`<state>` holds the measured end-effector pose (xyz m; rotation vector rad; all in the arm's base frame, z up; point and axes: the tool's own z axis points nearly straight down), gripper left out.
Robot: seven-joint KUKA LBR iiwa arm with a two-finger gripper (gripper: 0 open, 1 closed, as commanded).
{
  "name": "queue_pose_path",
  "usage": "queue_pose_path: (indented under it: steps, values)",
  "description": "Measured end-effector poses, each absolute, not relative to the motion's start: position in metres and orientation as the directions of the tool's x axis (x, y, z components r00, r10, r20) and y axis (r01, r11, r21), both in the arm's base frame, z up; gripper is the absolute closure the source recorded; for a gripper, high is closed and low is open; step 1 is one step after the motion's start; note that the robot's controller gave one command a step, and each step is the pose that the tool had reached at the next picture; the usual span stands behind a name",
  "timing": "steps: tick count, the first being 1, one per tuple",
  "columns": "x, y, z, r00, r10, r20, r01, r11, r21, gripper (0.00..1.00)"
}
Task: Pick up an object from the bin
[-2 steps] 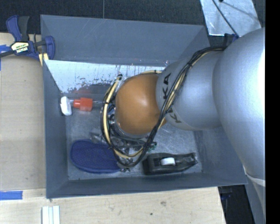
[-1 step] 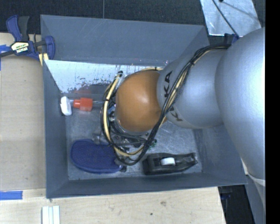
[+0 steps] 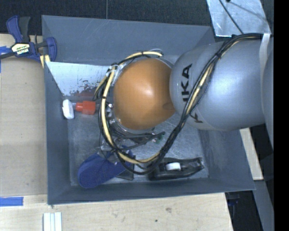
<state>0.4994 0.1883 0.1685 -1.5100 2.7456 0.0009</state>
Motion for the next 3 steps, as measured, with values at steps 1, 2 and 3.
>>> queue_pose_path:
  steps: [1, 2, 3]
  values:
    - [0.487, 0.182, 0.238, -0.538, -0.843, -0.008, -0.843, 0.538, -0.006, 1.0]
    - [0.493, 0.189, 0.172, -0.661, -0.75, 0.001, -0.75, 0.661, 0.001, 1.0]
    - [0.506, 0.202, 0.108, -0.864, -0.503, 0.002, -0.503, 0.864, 0.001, 1.0]
